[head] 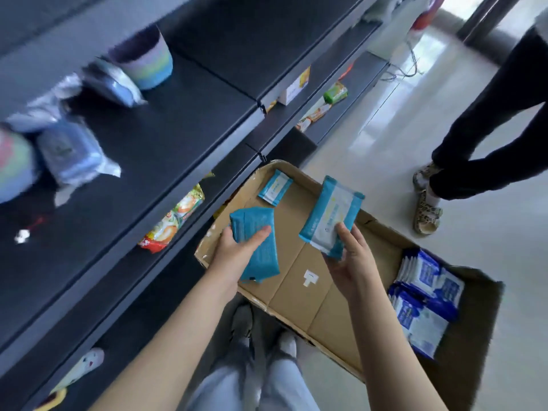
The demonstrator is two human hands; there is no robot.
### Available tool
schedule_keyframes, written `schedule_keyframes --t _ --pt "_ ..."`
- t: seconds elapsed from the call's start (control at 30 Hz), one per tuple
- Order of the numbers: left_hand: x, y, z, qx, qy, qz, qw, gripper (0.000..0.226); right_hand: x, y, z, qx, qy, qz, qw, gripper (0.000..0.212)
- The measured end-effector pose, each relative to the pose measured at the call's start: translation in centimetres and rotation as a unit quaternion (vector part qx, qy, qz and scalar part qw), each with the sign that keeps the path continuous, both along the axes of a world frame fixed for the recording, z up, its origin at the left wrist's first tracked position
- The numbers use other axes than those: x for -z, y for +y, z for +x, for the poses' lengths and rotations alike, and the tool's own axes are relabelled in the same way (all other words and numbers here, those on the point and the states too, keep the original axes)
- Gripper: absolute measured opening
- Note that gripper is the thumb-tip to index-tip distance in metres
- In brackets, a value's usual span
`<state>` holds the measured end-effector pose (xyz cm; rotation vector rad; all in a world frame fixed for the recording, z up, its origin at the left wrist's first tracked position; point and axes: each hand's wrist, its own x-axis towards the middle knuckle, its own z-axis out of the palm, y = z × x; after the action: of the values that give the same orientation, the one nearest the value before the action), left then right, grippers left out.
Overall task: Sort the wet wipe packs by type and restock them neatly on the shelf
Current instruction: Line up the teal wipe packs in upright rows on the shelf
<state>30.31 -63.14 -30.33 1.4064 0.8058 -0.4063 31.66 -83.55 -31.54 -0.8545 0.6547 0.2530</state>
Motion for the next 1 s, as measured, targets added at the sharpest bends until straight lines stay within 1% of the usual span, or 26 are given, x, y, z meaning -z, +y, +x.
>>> schedule_keyframes --t 0.07,0.17,0.23,0.27,0.3,0.37,0.43,0.47,0.53,0.63,0.73,0.87,1.0 --pt "-4.1 -0.7 -1.1 -0.01 -0.03 0.011 0.999 0.065 -3.3 -0.3 -0.6 -0.029 -0.028 0.008 0.999 0.023" --pt "-9.1 -1.1 -2.8 -0.036 -0.079 0.003 0.996 0.071 -7.9 0.2 -1.2 -0.081 -0.068 -0.005 0.994 0.032" --pt "-11.6 -0.7 -4.1 -0.074 -0.104 -0.015 0.992 0.078 -10.3 0.9 -1.2 -0.116 -0.084 -0.018 0.99 0.027" --pt "-12.8 -0.5 -4.7 -0.096 -0.112 -0.027 0.989 0.077 -11.3 1.3 -1.2 -0.133 -0.089 -0.025 0.987 0.026" --pt "-14.1 -0.2 -5.3 -0.12 -0.116 -0.047 0.985 0.072 -12.2 1.6 -1.1 -0.151 -0.095 -0.031 0.983 0.029" --pt "-16.3 1.0 -7.0 -0.17 -0.122 -0.115 0.971 0.056 -14.0 2.8 -1.2 -0.19 -0.113 -0.049 0.974 0.042" --pt "-18.1 2.6 -8.5 -0.212 -0.139 -0.196 0.947 0.042 -15.7 4.3 -1.3 -0.224 -0.128 -0.055 0.964 0.05" --pt "-19.1 3.5 -9.2 -0.232 -0.154 -0.234 0.932 0.043 -16.6 5.1 -1.3 -0.234 -0.13 -0.056 0.962 0.05" --pt "-21.0 5.3 -10.7 -0.256 -0.182 -0.292 0.903 0.054 -18.6 7.3 -1.5 -0.246 -0.134 -0.059 0.958 0.047" --pt "-23.6 8.2 -13.3 -0.27 -0.21 -0.32 0.884 0.06 -21.3 10.9 -2.7 -0.267 -0.155 -0.066 0.949 0.046" --pt "-24.9 11.0 -16.4 -0.28 -0.236 -0.29 0.884 0.052 -23.4 14.4 -4.6 -0.288 -0.185 -0.076 0.936 0.045" --pt "-26.5 15.1 -21.2 -0.271 -0.24 -0.208 0.909 0.045 -26.2 19.2 -8.3 -0.32 -0.237 -0.087 0.913 0.034" --pt "-28.3 19.4 -26.9 -0.329 -0.222 -0.112 0.911 0.029 -28.1 24.7 -12.8 -0.33 -0.237 -0.076 0.91 0.025"
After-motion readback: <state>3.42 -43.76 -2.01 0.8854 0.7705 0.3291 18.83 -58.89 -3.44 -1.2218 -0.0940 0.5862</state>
